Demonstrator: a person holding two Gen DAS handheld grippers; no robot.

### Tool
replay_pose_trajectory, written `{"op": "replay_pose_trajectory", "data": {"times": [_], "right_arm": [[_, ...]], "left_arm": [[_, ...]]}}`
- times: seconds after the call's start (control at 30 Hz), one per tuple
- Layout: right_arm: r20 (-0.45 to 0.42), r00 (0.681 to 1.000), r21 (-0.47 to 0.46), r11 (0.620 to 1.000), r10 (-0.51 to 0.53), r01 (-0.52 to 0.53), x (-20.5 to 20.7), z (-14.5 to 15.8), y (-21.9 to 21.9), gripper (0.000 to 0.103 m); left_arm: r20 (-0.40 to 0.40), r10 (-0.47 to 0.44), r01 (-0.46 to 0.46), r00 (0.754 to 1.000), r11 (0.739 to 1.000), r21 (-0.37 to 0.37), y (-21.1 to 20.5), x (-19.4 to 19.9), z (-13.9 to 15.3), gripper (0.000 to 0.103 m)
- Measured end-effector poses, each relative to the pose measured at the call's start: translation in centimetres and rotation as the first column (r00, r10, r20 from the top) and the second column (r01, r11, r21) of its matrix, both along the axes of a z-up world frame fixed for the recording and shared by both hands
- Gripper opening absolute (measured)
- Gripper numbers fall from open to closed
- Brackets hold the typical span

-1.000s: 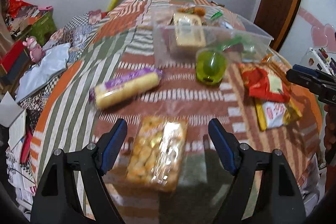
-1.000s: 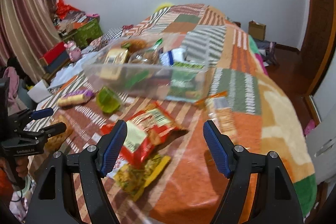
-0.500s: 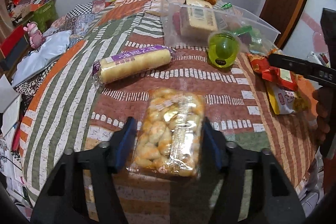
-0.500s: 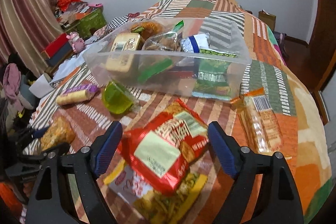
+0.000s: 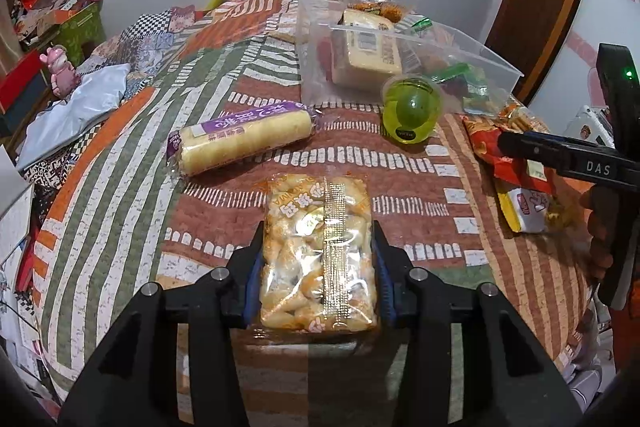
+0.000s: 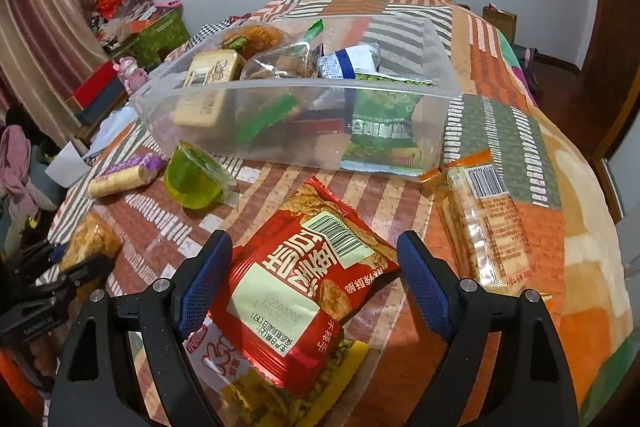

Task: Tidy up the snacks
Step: 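Carry both packs into the clear box and open both grippers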

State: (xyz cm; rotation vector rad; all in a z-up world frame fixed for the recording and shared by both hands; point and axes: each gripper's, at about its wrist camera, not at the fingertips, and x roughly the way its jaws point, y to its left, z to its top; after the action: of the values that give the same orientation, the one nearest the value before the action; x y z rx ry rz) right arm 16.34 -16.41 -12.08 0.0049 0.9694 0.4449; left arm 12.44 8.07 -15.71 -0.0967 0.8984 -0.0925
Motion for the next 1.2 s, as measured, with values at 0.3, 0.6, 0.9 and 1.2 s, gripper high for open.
{"op": "replay_pose_trajectory", "data": {"times": [0.3,0.6,0.9,1.2], "right_arm": [[0.017,1.0,-0.022,0.999,0.026,-0.025,0.4,0.1,1.5,0.07],[0.047,0.995,-0.06,0.994,0.093,-0.09,0.4,0.7,3.2,0.041],[-0.002,1.0,-0.043,0.999,0.03,-0.03,-1.0,1.1,1.8,0.075],[-0.118,0.993,0.047,0.999,0.008,-0.002,0.4,-1.0,1.6,0.079]], "left_arm": [[0.036,-0.01,0.01,0.999,1.0,-0.02,-0.4,-0.5,0.7,0.045],[0.062,-0.004,0.006,0.998,0.999,-0.036,-0.1,-1.0,1.3,0.045],[0.084,-0.012,0.015,0.996,0.999,-0.038,0.1,-1.9,1.5,0.045],[0.096,-0.017,0.022,0.995,0.999,-0.044,0.2,-2.3,1.6,0.045]]}}
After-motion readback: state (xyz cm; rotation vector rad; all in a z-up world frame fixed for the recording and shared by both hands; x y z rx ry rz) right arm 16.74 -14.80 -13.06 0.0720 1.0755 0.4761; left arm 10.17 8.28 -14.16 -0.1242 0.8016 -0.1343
